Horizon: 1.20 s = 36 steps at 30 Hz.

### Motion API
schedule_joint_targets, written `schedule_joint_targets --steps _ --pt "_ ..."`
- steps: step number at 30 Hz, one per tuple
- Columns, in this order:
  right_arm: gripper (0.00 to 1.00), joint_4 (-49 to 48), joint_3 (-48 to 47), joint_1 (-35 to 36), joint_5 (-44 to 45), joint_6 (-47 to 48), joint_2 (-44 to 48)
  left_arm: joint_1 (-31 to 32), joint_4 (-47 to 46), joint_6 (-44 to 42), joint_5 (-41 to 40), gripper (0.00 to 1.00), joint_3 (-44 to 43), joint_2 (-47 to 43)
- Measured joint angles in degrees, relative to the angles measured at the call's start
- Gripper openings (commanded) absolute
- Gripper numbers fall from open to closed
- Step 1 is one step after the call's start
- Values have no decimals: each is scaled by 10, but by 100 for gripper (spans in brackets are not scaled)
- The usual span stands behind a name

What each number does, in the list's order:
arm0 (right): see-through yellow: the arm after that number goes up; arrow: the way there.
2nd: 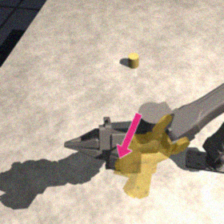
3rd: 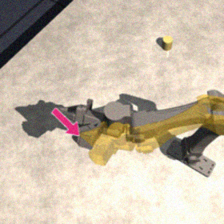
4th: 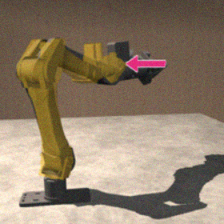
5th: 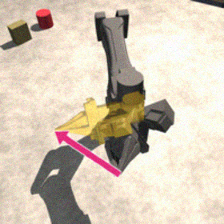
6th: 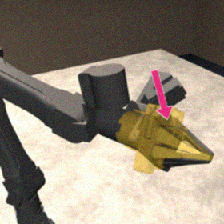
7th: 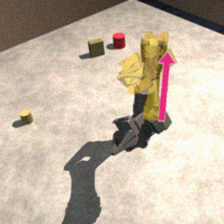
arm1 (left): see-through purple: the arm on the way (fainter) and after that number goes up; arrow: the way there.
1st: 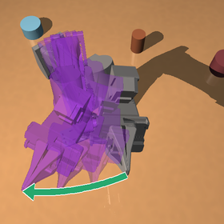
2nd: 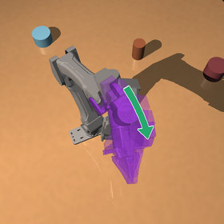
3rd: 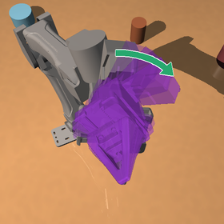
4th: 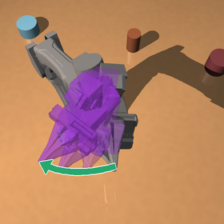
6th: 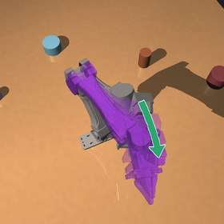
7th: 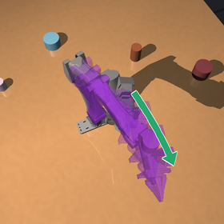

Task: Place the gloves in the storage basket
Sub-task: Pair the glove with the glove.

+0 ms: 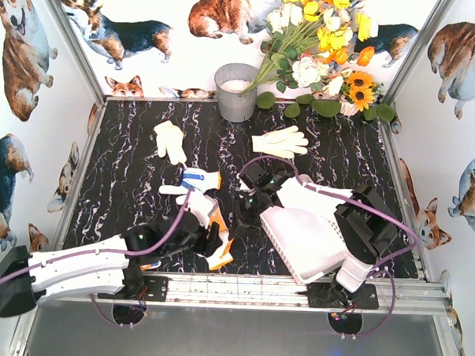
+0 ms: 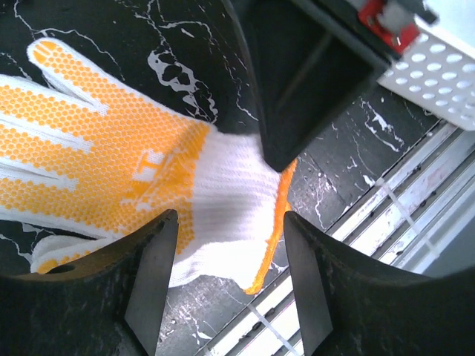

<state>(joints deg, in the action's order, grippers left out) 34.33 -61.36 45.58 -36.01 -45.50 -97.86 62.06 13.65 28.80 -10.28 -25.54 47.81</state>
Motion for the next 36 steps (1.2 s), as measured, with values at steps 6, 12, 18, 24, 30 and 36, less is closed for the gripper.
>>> schedule_joint_targets --steps 6,12,18,24,30,36 --pt "0 27 -19 -9 -12 17 0 67 -6 -22 -71 56 -7 29" --pt "0 11 -5 4 -15 -4 3 71 7 26 -137 47 -3 15" --pt "0 -54 43 31 -17 -69 8 4 33 80 -155 41 -2 -31" --pt "0 -113 56 47 -14 -120 11 -153 -11 98 -45 30 25 19" --pt "0 -148 70 47 -7 -151 20 -183 -57 96 33 23 35 107" --pt "0 -192 82 53 -7 -186 20 -184 -101 83 58 19 35 142"
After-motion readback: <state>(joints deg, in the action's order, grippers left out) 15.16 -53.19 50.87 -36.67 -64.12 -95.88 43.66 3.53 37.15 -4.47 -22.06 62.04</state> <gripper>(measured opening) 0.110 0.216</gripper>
